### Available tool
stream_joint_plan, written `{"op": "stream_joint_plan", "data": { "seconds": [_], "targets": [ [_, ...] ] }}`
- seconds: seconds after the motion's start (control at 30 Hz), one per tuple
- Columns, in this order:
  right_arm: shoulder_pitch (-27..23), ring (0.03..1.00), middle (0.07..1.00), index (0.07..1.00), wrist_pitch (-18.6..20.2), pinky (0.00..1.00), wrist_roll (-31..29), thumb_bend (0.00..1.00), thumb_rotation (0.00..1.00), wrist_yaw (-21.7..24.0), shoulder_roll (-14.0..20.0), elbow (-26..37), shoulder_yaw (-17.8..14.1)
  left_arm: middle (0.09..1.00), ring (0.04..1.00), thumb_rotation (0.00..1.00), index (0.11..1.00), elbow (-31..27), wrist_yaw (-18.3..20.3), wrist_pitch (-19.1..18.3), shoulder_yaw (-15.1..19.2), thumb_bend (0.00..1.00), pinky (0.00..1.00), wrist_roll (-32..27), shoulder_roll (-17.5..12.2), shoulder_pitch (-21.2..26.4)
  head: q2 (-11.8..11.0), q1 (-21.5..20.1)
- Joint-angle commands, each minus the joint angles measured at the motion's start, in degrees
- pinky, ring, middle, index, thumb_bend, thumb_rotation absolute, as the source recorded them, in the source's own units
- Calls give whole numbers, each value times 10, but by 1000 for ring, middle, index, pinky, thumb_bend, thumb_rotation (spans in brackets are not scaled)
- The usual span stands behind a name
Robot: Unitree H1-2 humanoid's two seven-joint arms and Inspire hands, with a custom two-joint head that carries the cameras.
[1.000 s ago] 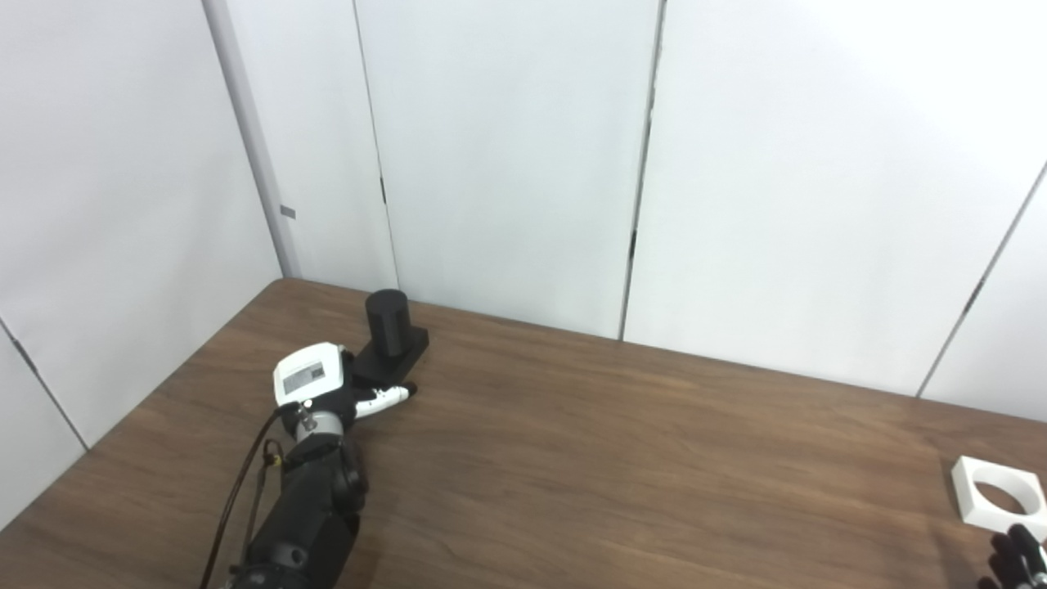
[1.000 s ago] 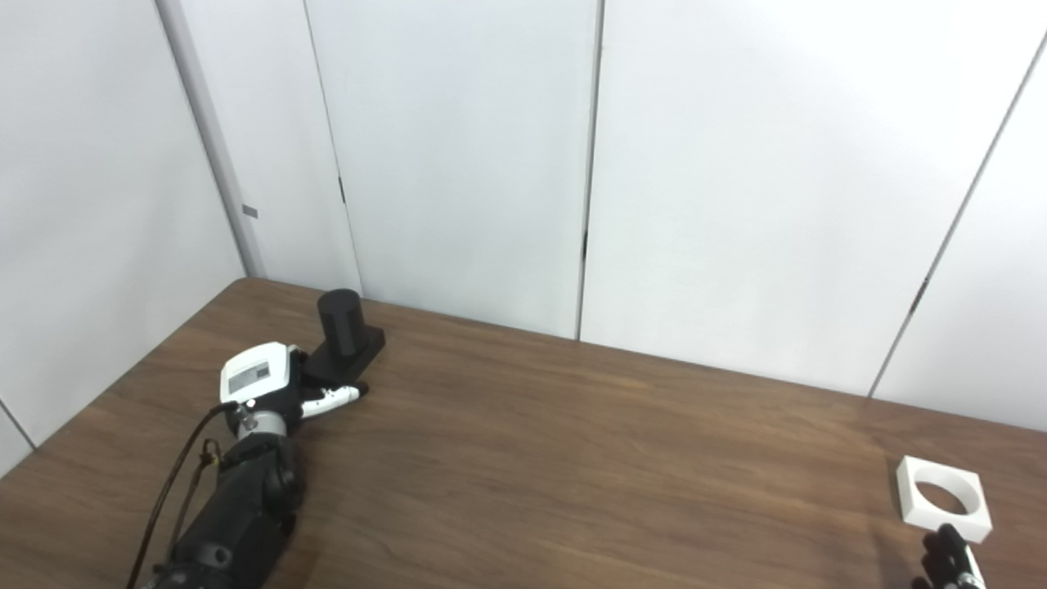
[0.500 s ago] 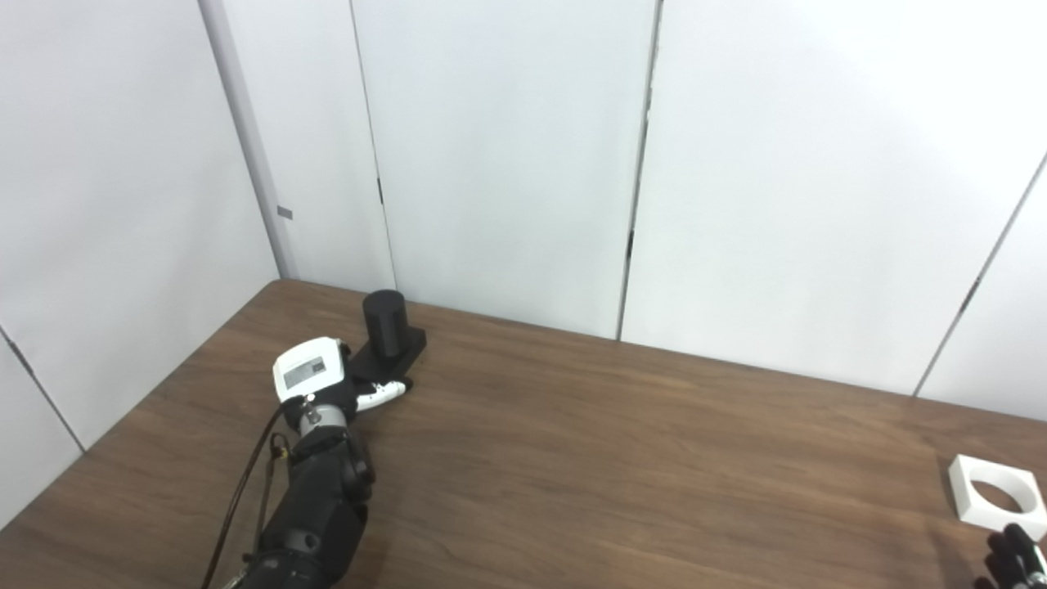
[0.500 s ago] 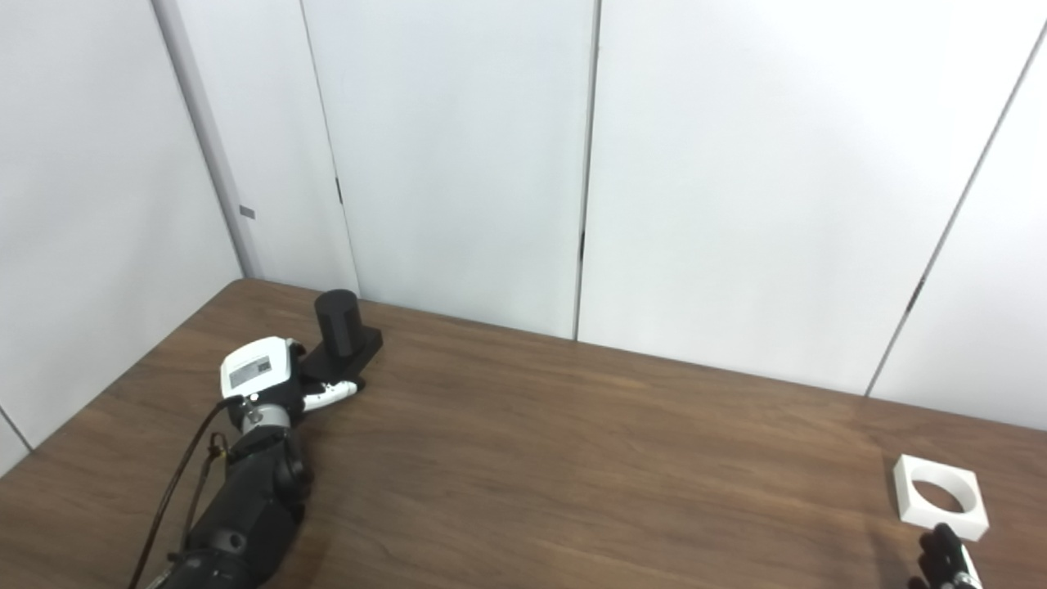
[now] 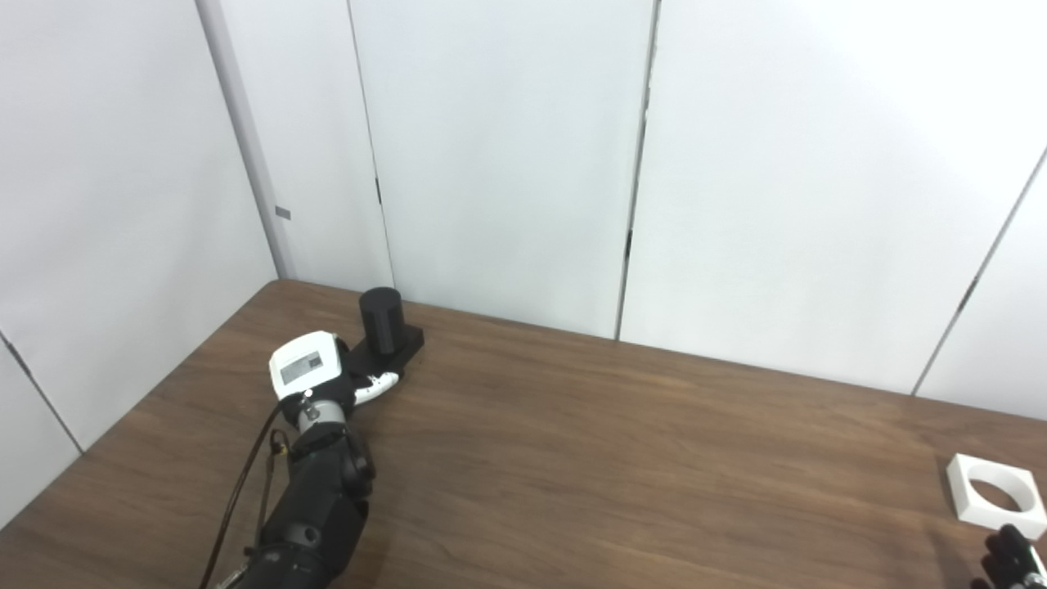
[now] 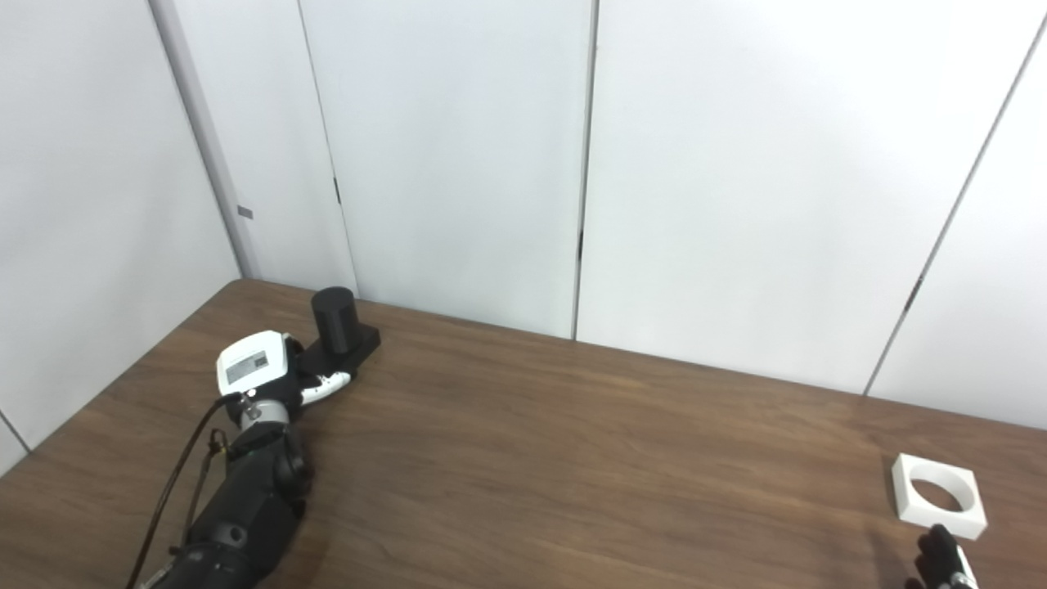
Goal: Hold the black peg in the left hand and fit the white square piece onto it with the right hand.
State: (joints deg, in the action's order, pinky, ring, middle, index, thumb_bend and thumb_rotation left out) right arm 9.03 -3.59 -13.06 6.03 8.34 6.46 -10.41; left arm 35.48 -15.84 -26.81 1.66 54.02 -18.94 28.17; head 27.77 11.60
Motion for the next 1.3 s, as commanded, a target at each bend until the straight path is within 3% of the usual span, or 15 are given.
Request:
{"op": "stream_joint_plan", "data": {
  "seconds": [0.0,0.03,0.07,0.1,0.2,0.63,0.87,1.07,1.27],
  "targets": [
    [34,1000,972,955,1,1000,0,706,1000,-6,-19,-23,5,745,756,368,592,-4,-16,7,-9,721,639,-23,-14,22,1,0],
    [34,1000,972,954,1,1000,0,707,1000,-6,-19,-24,5,737,753,328,571,-6,-20,11,-10,728,634,-35,-16,20,1,0],
    [34,1000,972,952,2,1000,-2,709,1000,-5,-19,-25,5,720,747,180,521,-7,-28,16,-9,606,629,-47,-15,19,1,1],
    [34,1000,972,949,2,1000,-3,710,1000,-5,-19,-25,4,710,742,128,503,-8,-34,19,-10,565,627,-57,-15,18,1,0],
    [33,1000,972,948,0,1000,0,712,1000,-4,-17,-27,5,707,741,70,485,-13,-39,22,-14,529,632,-83,-18,15,1,0],
    [32,1000,963,936,1,1000,-2,704,1000,-7,-21,-25,3,694,722,52,481,-21,-53,14,-50,524,605,-130,-32,10,3,-4],
    [34,1000,961,938,6,1000,2,711,1000,-9,-22,-17,7,694,734,49,482,-47,-26,43,-51,523,615,-172,-36,-5,8,-15],
    [38,995,954,933,8,1000,4,714,1000,-12,-25,-9,9,721,737,44,485,-136,51,72,-75,518,586,-208,-51,-42,18,-28],
    [42,997,958,939,14,1000,6,698,1000,-14,-27,2,14,716,721,46,486,-256,85,86,-102,513,595,-210,-44,-108,31,-48]
  ]
}}
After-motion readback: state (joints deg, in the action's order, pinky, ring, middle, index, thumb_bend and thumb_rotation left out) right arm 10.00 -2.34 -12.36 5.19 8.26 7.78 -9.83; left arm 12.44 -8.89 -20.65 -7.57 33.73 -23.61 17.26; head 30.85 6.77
